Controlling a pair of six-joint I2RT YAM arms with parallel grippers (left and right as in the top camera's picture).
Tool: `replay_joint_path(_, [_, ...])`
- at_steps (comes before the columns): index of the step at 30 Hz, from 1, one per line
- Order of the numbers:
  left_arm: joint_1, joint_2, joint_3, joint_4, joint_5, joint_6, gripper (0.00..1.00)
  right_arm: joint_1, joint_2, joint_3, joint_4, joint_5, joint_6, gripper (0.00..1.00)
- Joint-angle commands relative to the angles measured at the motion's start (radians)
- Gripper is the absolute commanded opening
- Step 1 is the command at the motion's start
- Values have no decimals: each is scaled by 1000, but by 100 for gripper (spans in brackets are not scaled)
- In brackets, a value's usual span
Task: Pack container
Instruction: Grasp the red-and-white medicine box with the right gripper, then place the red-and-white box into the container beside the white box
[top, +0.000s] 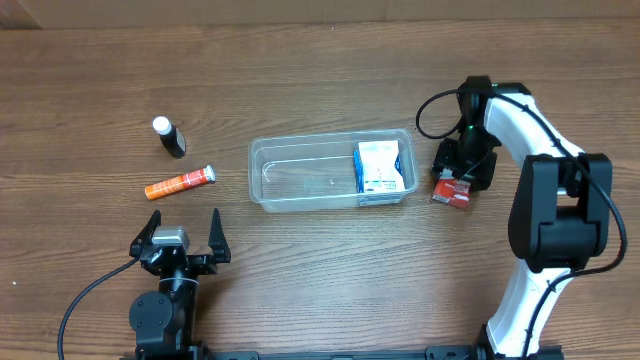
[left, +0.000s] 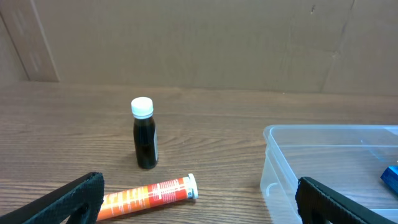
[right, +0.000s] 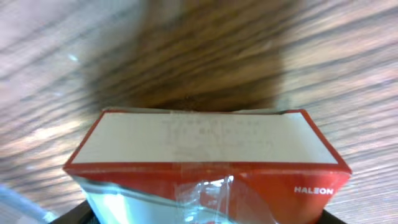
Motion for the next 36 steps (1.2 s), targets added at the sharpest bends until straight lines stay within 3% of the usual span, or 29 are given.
replay_joint_path(1, [-6, -9, -4, -1, -6, 11, 100, -24, -143, 116, -49, 54, -17, 66])
replay_joint_path(7, [-6, -9, -4, -1, -6, 11, 100, 29, -310, 259, -93, 3, -59, 66])
replay_joint_path(15, [-6, -9, -4, -1, -6, 11, 100, 384, -343, 257, 10, -88, -37, 67])
replay_joint_path(20, [-6, -9, -4, -1, -6, 11, 100, 513, -307, 175, 53, -86, -1, 67])
replay_joint_path(29, [-6, -9, -4, -1, -6, 11, 100, 557, -304, -58, 350, -97, 30, 67])
replay_joint_path(36, [-6, -9, -4, -1, -6, 11, 100, 557, -294, -149, 460, -95, 27, 67])
